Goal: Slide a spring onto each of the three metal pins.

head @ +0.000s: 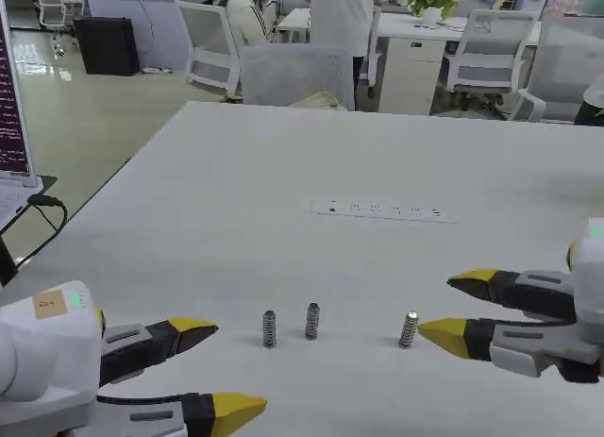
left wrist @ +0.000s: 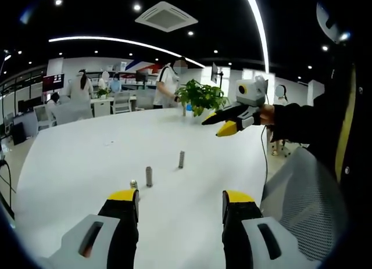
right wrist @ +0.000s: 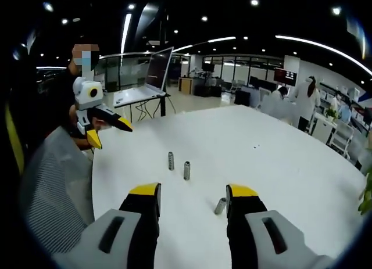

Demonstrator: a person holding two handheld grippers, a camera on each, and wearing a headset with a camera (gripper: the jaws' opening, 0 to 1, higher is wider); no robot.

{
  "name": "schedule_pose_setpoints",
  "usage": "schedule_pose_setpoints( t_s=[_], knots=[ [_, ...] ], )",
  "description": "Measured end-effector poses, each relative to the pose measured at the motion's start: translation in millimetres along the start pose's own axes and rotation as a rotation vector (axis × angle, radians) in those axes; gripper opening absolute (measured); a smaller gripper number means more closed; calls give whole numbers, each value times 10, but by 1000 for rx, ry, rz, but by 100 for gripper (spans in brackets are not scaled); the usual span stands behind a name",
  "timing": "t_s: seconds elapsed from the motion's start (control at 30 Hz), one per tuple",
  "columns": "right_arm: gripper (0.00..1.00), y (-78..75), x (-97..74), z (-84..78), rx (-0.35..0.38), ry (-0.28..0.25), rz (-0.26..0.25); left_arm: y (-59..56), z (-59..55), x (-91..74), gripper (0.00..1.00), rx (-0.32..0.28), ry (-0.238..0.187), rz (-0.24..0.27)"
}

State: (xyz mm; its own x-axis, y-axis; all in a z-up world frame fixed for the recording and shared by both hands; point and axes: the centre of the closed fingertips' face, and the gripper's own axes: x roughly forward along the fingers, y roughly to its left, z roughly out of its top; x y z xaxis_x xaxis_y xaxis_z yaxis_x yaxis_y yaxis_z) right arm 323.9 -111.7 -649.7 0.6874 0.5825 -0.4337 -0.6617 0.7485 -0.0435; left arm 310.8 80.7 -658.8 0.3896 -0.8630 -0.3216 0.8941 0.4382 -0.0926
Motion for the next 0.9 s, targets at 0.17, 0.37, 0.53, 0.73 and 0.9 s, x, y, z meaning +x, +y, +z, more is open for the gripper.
schedule_pose_setpoints(
  t_s=[0.17,0.37,0.53,0.73,0.9],
  knots=[
    [49,4,-81,-270,50,15,-30,23,-46,0,54,-8,3,1],
    [58,39,-98,-477,86,14,-55,89,-149,-2,54,-23,15,10],
    [69,27,-103,-526,112,-10,-78,121,-202,-11,56,-31,21,18],
    [76,89,-49,-681,133,20,-71,165,-300,10,57,-41,39,23],
    [81,137,-18,-736,154,32,-66,182,-344,34,60,-47,50,28]
  ],
)
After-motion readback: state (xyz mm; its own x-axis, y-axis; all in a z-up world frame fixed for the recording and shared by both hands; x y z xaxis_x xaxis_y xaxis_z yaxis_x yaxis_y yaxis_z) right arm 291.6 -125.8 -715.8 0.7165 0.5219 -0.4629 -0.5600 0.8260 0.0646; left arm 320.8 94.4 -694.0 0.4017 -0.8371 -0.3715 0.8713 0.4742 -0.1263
